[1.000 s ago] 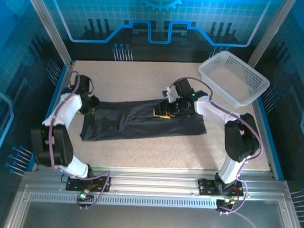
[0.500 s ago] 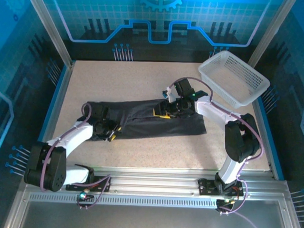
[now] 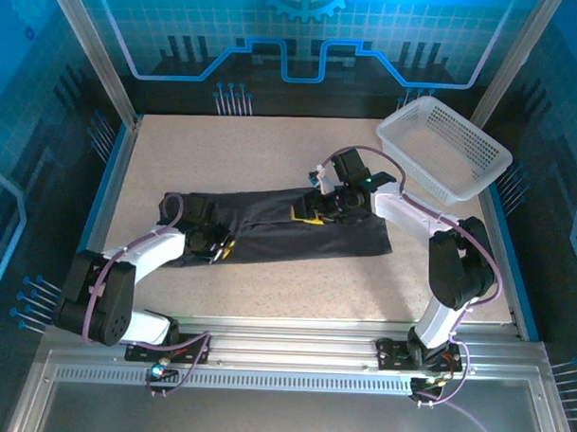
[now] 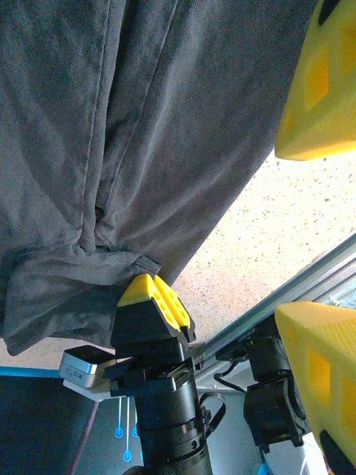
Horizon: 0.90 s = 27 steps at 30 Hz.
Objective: Fold and stack the t-shirts
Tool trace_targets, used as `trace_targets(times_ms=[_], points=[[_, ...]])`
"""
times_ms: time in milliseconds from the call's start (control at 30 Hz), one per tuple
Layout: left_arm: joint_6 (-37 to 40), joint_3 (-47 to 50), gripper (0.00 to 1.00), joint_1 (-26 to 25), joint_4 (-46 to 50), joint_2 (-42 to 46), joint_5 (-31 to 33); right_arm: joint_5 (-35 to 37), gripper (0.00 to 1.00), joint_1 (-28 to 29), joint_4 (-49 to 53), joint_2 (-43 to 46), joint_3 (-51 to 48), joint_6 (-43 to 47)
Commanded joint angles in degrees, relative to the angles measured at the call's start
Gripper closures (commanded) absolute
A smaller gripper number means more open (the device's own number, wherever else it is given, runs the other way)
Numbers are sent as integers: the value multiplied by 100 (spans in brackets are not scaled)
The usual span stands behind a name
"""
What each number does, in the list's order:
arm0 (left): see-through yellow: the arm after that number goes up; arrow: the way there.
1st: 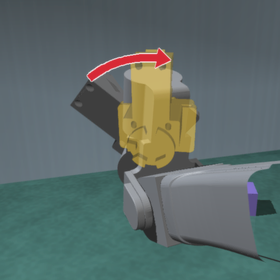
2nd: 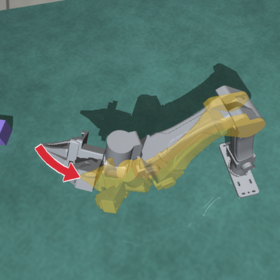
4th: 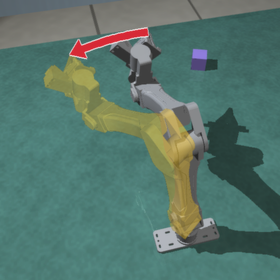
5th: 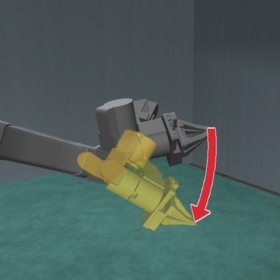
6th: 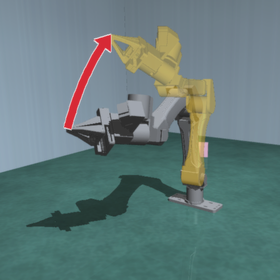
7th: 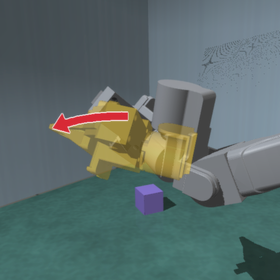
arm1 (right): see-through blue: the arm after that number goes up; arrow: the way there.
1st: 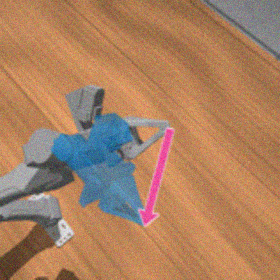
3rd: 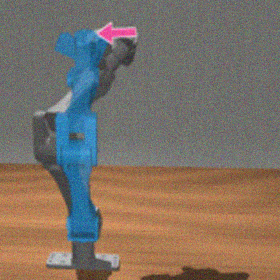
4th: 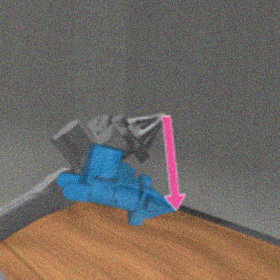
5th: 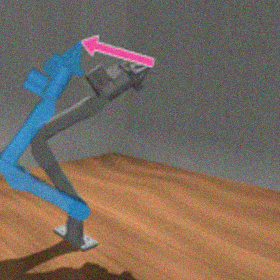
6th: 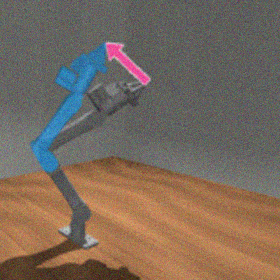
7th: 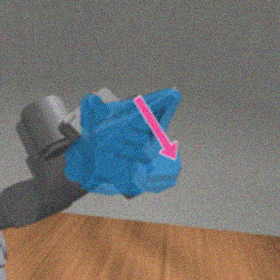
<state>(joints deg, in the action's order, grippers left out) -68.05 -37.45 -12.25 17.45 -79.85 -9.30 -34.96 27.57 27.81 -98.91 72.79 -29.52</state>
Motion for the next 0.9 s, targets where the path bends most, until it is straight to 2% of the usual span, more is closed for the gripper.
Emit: trace_targets(times_ms=[0, 167, 467, 500, 633, 700, 767, 800, 867], points=[[-4, -278, 85, -125, -40, -126, 32, -83, 46, -76, 32, 123, -55, 34], [-11, -343, 99, -266, 57, -118, 86, -70, 46, -103, 41, 110, -56, 33], [95, -662, 100, -550, 1113, -288, 323, -46, 46, -138, 58, 36, -39, 27], [103, -619, 96, -546, 1076, -302, 307, -41, 47, -133, 57, 24, -37, 17], [280, -677, 59, -550, 857, -323, 168, 128, 48, -154, 176, 13, -10, 7], [451, -903, 49, -542, 1064, -128, 286, 210, 48, -187, 207, 29, -19, -21], [603, -1071, 46, -461, 1249, 179, 491, 365, 49, -228, 278, 33, -24, -45], [643, -1116, 49, -330, 1322, 318, 532, 475, 51, -242, 338, 9, -15, -58], [612, -1087, 61, 167, 1350, 544, 450, 652, 58, -318, 361, -37, -43, -136]])
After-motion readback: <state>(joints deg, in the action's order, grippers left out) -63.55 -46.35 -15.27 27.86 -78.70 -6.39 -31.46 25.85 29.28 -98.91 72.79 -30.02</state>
